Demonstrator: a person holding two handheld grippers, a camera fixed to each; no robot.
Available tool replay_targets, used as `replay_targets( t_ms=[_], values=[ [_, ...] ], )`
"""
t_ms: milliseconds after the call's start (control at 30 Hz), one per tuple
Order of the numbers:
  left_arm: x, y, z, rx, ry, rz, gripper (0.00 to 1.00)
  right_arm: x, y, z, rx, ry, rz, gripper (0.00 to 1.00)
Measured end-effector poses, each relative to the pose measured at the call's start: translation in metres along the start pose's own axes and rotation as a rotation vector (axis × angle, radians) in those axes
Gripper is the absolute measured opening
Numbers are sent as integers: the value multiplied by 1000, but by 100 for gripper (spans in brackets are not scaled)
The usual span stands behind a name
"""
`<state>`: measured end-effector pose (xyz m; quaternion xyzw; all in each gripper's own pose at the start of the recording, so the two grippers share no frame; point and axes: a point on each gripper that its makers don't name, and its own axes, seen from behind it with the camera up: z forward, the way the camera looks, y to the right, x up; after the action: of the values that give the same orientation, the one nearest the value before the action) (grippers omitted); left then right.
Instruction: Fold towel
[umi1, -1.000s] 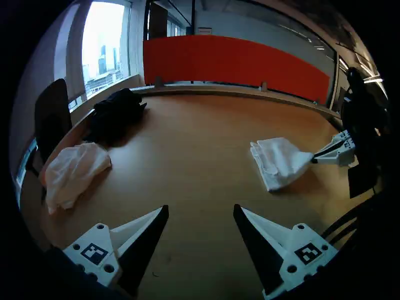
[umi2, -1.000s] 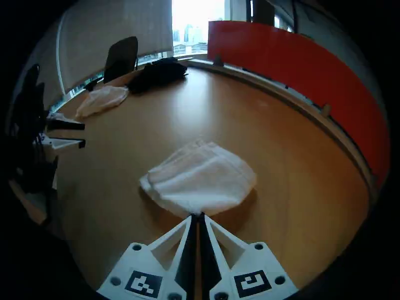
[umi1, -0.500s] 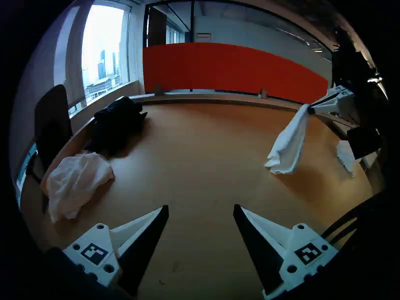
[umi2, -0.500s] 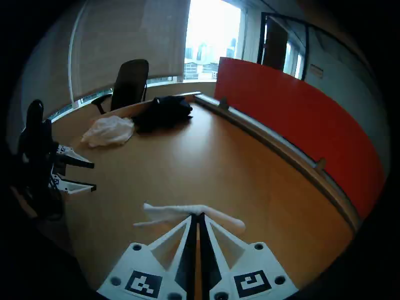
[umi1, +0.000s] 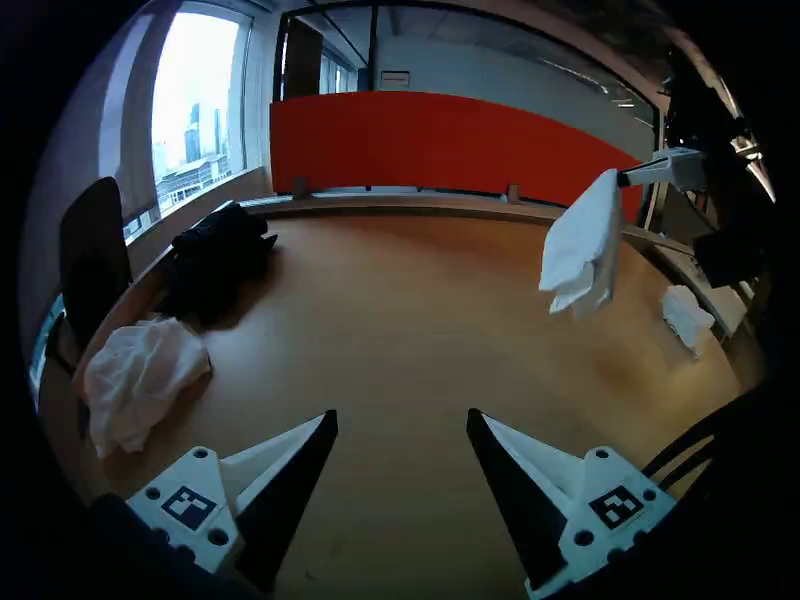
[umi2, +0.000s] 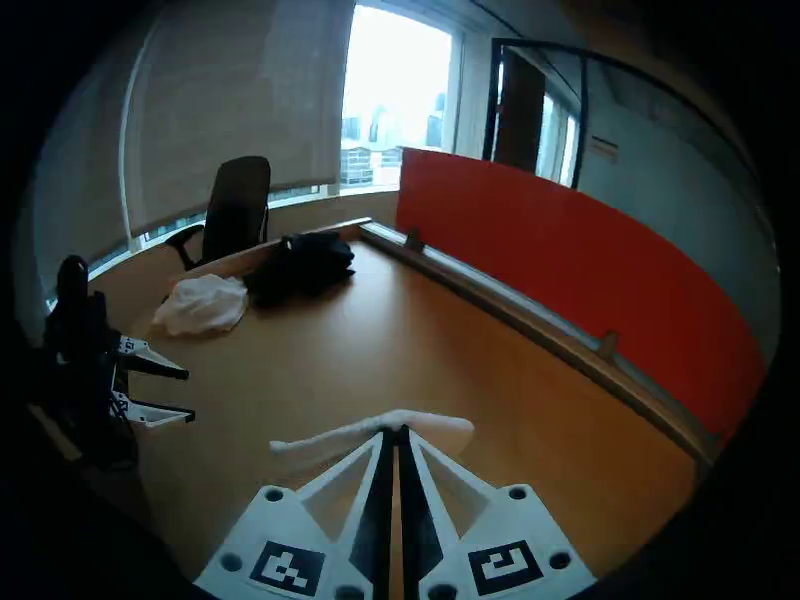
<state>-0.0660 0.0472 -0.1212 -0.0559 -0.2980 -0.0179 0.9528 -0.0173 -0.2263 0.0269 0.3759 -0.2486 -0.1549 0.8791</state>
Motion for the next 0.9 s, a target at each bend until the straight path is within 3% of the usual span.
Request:
replay_targets(
  t_ms=[433,900],
  values=[
    [1,11,4,-19,-10,12,96,-22,63,-41,-99,-24,52,3],
    [1,19,7,-24,-25,29,96,-62,147,-88,-226,-72,111,3]
  ],
)
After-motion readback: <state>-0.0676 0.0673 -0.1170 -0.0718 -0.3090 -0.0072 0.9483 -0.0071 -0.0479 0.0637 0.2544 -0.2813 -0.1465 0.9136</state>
